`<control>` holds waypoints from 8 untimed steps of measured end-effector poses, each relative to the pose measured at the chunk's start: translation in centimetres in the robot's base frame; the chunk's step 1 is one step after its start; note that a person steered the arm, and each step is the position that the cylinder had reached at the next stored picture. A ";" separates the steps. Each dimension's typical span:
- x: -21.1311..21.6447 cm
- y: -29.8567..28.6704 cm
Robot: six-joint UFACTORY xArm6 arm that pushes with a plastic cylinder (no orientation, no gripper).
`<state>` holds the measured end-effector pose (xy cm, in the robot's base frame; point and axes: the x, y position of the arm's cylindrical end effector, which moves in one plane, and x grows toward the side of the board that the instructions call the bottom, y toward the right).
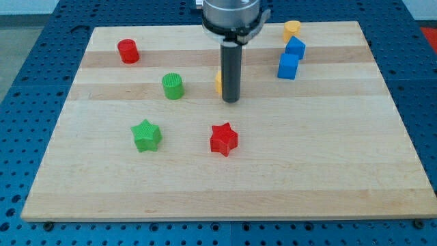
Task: Slide the yellow hexagon towards the center of the board
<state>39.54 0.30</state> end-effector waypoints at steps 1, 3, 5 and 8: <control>-1.5 -1.0; -3.6 -4.7; -7.3 -9.7; -6.9 -1.2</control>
<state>32.62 -0.91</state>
